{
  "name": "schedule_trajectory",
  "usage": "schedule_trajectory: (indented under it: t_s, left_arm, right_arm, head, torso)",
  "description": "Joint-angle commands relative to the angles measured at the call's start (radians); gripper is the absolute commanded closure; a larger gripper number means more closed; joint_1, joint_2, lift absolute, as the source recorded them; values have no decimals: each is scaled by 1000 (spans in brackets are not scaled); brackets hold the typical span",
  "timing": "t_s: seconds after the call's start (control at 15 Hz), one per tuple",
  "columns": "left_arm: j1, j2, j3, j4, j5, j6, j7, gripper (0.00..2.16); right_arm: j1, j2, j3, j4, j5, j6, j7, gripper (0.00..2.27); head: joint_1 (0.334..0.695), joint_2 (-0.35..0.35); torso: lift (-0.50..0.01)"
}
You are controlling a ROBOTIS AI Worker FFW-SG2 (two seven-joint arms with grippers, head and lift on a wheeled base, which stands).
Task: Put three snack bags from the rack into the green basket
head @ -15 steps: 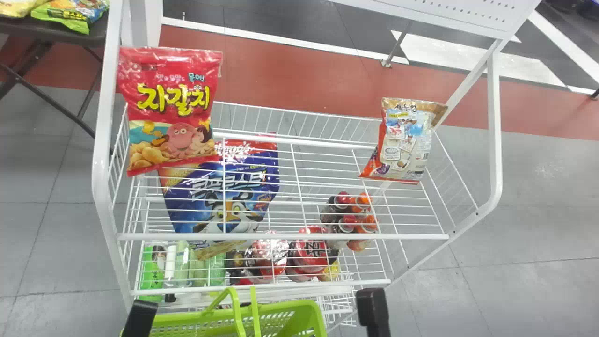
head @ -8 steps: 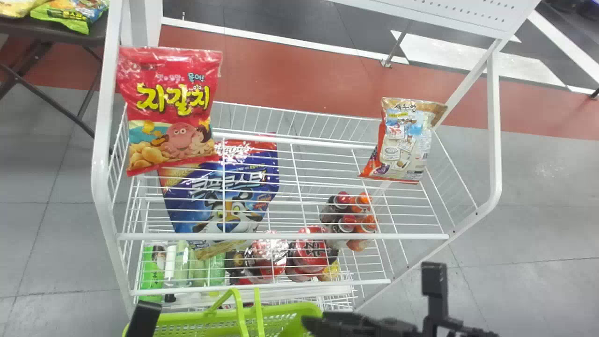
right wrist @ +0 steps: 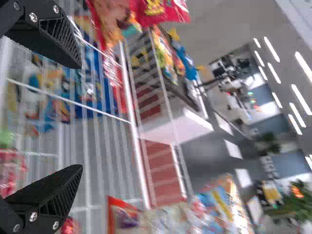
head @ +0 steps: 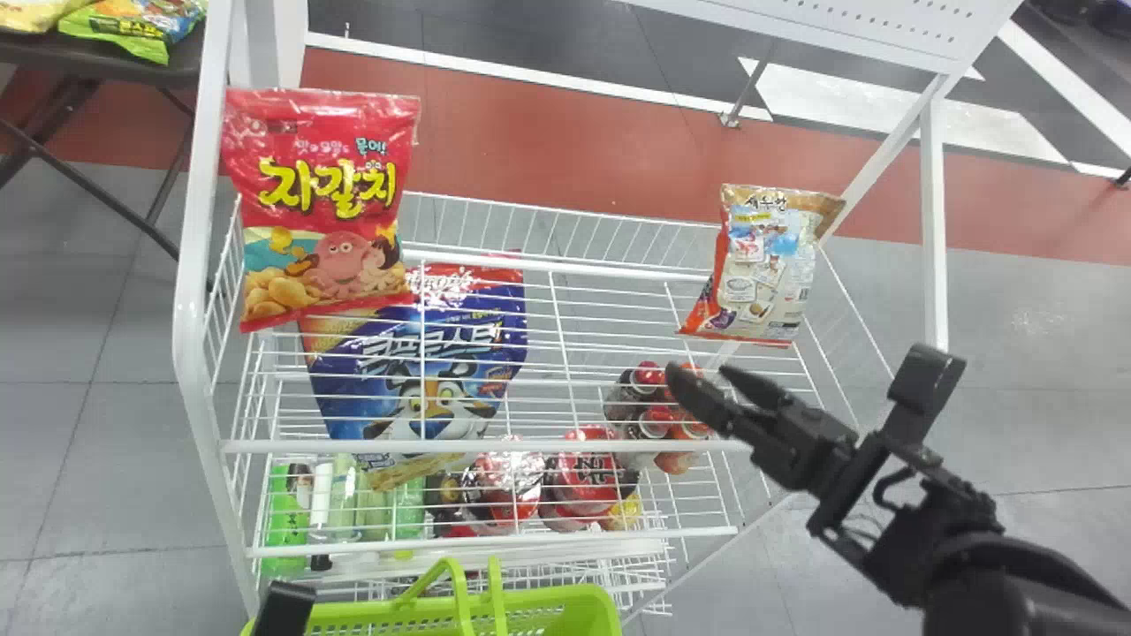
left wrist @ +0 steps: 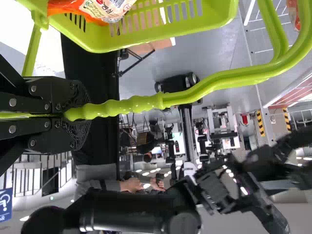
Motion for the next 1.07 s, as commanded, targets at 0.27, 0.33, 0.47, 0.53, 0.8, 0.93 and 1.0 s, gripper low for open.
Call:
schedule_trajectory:
  t_s: [0.27, 0.33, 0.47, 0.53, 0.8, 0.93, 1.0]
  left_arm:
    - [1, -3, -22, 2, -15, 3, 7, 1568]
    - [1, -3, -20, 2, -17, 3, 7, 1568]
    - [1, -3, -22, 0, -15, 9, 7, 1568]
    - [1, -3, -22, -2, -17, 15, 7, 1568]
    - [-8, -3, -23, 0, -18, 24, 7, 1568]
    - [-13, -3, -26, 0, -23, 24, 7, 1568]
    - [-13, -3, -26, 2, -23, 24, 7, 1568]
  right_arm:
    - [-212, -86, 82, 236, 133, -223, -145, 87]
    - [-246, -103, 92, 284, 139, -238, -168, 87]
    - [-314, -123, 111, 381, 168, -269, -198, 87]
    - [-352, -137, 117, 440, 185, -294, -208, 87]
    - [-398, -169, 123, 519, 184, -278, -183, 90]
    - [-392, -169, 135, 514, 179, -263, -162, 1102]
    - [-383, -166, 135, 505, 170, -254, -163, 1835]
  head:
    - [695, -350]
    - [695, -350]
    - [695, -350]
    - [695, -350]
    - [695, -350]
    - [695, -350]
    - [695, -350]
  torso:
    - [0]
    - [0]
    - [0]
    - [0]
    - [0]
    - [0]
    - [0]
